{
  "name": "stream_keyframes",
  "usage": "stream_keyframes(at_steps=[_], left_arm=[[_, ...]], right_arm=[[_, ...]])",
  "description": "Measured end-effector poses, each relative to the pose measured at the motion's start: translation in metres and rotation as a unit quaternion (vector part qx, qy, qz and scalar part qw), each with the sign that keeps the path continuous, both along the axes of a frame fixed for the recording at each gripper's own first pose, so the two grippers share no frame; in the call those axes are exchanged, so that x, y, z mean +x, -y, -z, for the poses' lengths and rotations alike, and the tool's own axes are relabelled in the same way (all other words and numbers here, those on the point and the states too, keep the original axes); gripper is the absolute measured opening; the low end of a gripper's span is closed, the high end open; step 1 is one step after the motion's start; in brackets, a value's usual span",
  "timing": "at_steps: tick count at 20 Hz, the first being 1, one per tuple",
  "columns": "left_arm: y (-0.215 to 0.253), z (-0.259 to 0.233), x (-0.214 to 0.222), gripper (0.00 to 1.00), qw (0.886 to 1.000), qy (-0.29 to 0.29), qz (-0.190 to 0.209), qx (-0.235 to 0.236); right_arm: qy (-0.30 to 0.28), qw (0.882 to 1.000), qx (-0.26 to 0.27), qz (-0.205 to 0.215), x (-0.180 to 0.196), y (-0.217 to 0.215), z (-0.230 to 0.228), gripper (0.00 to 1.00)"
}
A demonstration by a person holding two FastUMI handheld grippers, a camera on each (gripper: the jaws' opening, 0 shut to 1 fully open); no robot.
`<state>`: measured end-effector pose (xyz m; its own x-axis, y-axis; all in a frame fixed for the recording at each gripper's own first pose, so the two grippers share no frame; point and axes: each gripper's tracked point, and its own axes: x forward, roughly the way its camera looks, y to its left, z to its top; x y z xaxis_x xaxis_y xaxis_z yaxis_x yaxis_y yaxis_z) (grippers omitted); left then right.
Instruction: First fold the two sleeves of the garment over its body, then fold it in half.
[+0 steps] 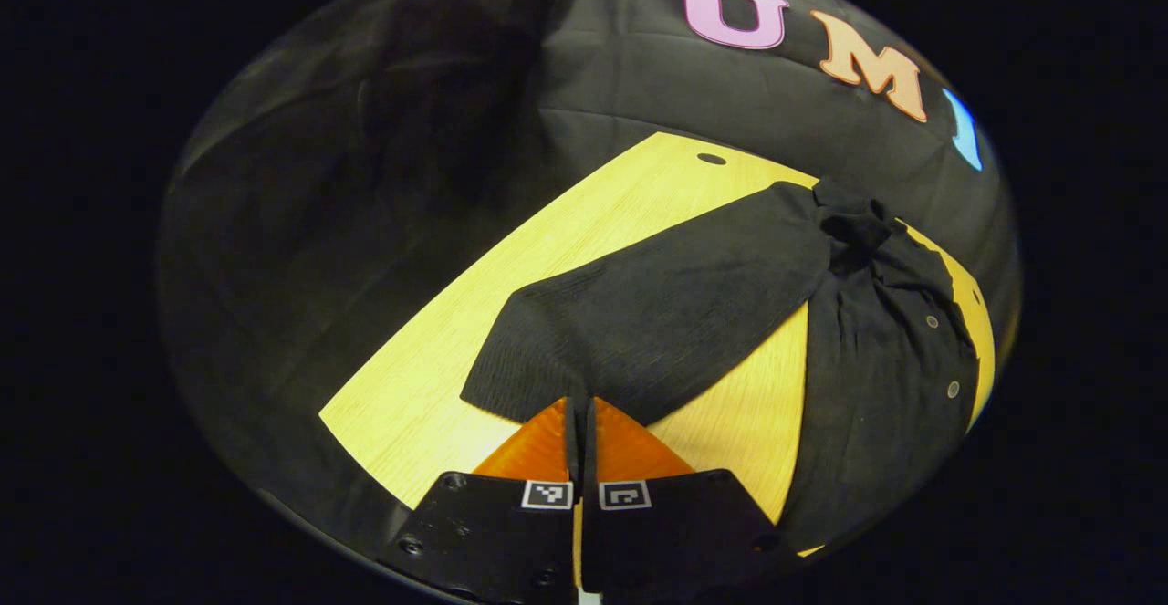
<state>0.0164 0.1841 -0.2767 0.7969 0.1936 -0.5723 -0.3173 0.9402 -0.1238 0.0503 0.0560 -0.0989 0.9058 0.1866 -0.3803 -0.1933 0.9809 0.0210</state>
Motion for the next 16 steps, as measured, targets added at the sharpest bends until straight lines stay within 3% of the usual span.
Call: stream_keyframes(at_steps=[7, 13, 16], left_arm=[[0.013, -0.054, 0.019, 0.0, 0.999, 0.037, 0.02, -0.005], [0.056, -0.102, 0.068, 0.0, 0.994, 0.073, 0.076, 0.027], [0.095, -0.122, 0.092, 0.0, 0.989, 0.088, 0.116, 0.02]], right_arm=[[-0.004, 1.0, 0.006, 0.0, -0.003, 0.005, 0.002, 0.98], [-0.012, 1.0, 0.017, 0.013, -0.011, 0.031, 0.007, 0.98], [-0.014, 0.999, 0.03, 0.029, -0.017, 0.05, 0.008, 0.98]])
